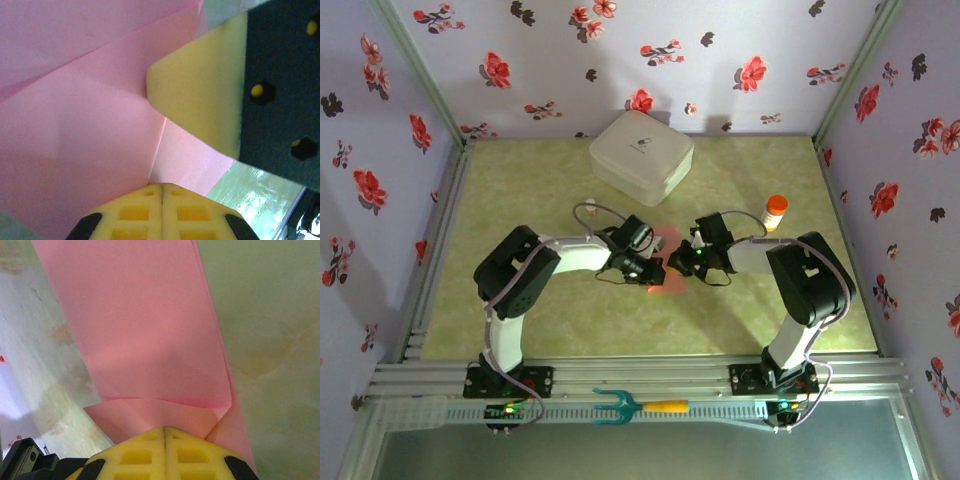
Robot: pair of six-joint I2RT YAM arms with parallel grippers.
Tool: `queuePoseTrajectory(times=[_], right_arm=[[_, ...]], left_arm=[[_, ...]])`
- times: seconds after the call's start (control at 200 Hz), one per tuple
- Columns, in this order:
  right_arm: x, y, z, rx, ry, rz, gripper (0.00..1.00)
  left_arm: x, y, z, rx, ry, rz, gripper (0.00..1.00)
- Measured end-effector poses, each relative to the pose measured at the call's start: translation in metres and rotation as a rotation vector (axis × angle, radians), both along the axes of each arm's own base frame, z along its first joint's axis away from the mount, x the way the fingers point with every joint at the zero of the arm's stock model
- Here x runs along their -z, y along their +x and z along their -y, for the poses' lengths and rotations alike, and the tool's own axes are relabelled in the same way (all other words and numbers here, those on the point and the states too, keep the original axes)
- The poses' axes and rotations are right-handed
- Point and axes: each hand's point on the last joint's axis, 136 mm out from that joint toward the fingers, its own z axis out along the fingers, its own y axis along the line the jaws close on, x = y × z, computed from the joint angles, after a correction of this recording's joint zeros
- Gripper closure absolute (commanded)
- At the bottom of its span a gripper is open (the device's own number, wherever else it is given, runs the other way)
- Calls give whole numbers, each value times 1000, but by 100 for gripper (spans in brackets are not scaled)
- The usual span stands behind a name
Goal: Fold a paper plane with a square sheet of paper (pick it up from the middle)
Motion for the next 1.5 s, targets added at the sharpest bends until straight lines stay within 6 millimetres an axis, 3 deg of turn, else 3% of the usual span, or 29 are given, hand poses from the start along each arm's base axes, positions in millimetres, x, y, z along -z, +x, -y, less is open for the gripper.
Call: queuePoseTrajectory(times=[0.68, 0.81, 0.91, 1.015, 1.19, 1.325, 1.5], right_arm=[[0, 1, 1, 3, -8, -1, 100], [0, 1, 1, 3, -8, -1, 100], [0, 1, 1, 3, -8, 0, 100], [0, 1, 1, 3, -8, 0, 100], [0, 1, 1, 3, -8, 0, 100], [0, 1, 1, 3, -8, 0, 100], [-1, 2, 0, 4, -6, 2, 100]], left_arm=[[-1, -34, -40, -8, 38, -17, 100], [-24, -29, -38, -16, -6, 33, 100], [-52, -15, -27, -38, -91, 101, 100], [-61, 6, -15, -62, -119, 121, 100], [-42, 29, 3, -71, -99, 103, 100], [-20, 27, 1, -71, -55, 62, 100], [-5, 21, -5, -71, -15, 26, 100]])
